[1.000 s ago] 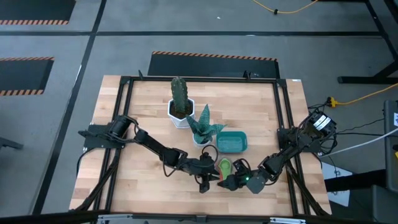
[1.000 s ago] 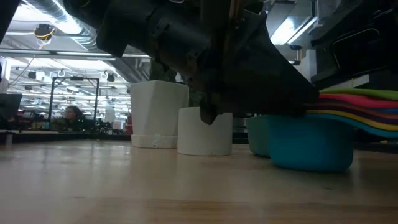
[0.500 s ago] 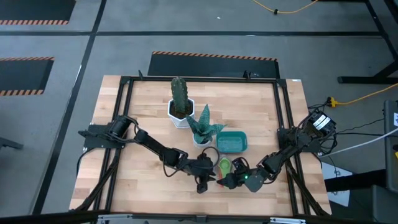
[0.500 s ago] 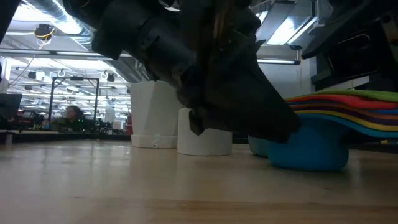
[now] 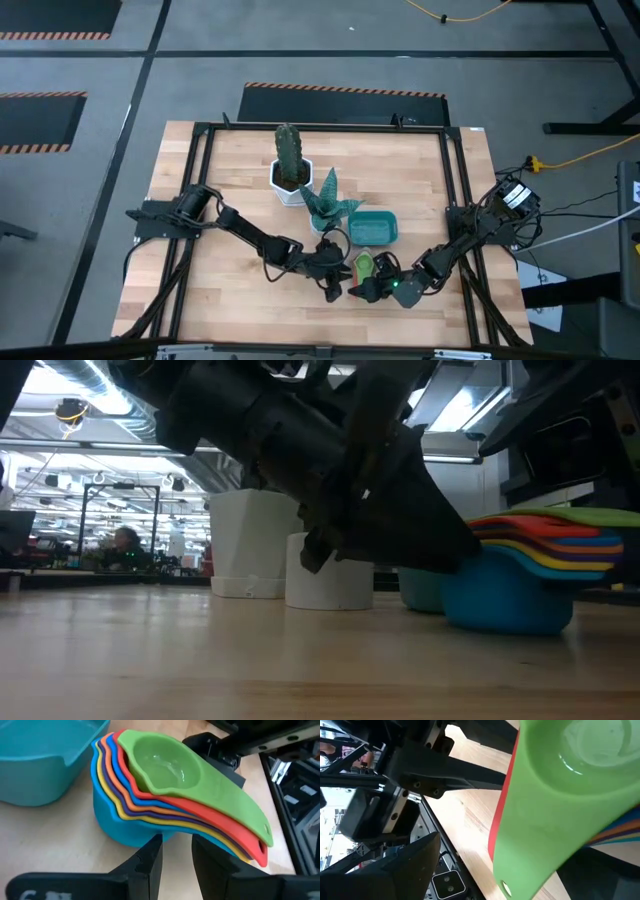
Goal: Nest measuring cups in basket
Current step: Put the nested measuring cups into the green bin
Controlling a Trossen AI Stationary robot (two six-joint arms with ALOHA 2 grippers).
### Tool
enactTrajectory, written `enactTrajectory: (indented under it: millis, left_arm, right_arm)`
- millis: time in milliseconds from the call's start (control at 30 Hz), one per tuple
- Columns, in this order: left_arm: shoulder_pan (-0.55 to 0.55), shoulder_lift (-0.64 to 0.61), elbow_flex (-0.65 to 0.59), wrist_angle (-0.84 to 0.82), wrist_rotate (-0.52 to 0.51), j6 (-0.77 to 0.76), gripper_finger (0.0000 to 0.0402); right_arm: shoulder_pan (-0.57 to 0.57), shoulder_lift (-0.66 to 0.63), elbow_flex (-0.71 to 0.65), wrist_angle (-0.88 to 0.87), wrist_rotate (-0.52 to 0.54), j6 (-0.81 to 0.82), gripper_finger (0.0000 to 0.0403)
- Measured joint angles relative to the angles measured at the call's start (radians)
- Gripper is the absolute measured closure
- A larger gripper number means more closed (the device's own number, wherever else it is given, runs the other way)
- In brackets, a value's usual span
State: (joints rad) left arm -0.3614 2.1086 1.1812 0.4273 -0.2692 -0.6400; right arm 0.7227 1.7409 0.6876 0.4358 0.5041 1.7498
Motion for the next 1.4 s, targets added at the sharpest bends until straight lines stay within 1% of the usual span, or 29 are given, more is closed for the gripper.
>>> enactTrajectory:
  millis: [167,300,467,667,1400]
  left_arm:
    - [-0.005,0.0,0.0,0.005,0.016,-0.017,0.0305]
    - [-0.006,0.0,0.0,0.019,0.028,-0.039,0.0305]
    - [-0.005,0.0,0.0,0.019,0.028,-0.039,0.0305]
    - [-0.006,0.0,0.0,0.025,0.028,-0.039,0.0305]
    - [-0.003,0.0,0.0,0.084,0.016,-0.039,0.0305]
  right_arm:
    - [0.0,0.0,0.0,0.0,0.005,0.0,0.0037]
    - [0.0,0.0,0.0,0.0,0.045,0.001,0.0037]
    - [-0.001,0.0,0.0,0.002,0.056,0.002,0.0037]
    - [-0.001,0.0,0.0,0.023,0.105,0.001,0.0037]
    - [-0.001,0.0,0.0,0.055,0.107,-0.003,0.0037]
